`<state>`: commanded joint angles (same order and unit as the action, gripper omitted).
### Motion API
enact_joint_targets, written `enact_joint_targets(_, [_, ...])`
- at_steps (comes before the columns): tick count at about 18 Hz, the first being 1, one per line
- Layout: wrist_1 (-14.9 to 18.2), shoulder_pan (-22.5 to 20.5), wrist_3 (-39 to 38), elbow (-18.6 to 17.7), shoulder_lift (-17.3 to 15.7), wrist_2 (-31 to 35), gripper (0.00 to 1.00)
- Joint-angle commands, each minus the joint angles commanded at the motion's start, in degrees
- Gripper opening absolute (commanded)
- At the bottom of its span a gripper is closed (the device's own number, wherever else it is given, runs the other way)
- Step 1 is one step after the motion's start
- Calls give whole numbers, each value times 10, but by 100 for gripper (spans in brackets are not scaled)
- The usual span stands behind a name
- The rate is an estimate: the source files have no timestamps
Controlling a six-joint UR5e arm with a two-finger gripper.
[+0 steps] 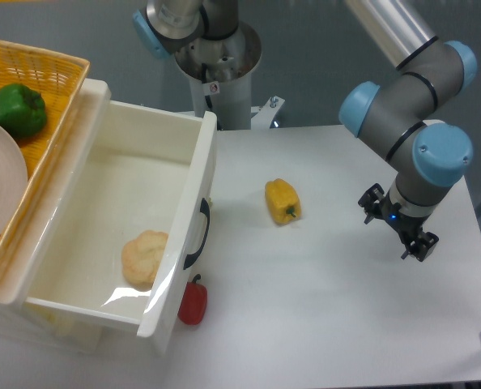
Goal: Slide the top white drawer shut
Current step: 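Move the gripper toward the front face of the open white drawer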
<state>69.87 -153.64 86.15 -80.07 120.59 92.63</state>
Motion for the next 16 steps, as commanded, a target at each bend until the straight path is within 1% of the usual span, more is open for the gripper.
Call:
enact_joint_targets(2, [-1,12,-48,-9,-2,1,100])
enact_joint_targets(4, [1,22,-91,-10,-6,6,100])
enact_joint_targets(6, [1,26,-133,-17,-9,6,100])
enact_joint_targets(7, [2,26,-144,-22,-11,5,100])
enact_joint_targets(9, [-2,31,-171,-46,-23,-3,100])
enact_joint_targets(10, [-7,33,-207,-54,-26,-13,100])
enact_joint_targets(12, [-25,34,-284,-55,-26,-43,100])
enact_joint_targets(13, [-26,35,-315,-55,-26,-48,100])
enact_joint_targets(14, [-26,41,-340,-55,-26,-50,94])
enact_joint_targets(15, [-26,46,-356,-55,-27,-58,80])
enact_joint_targets(16, [-25,46,-362,-56,-32,-79,64])
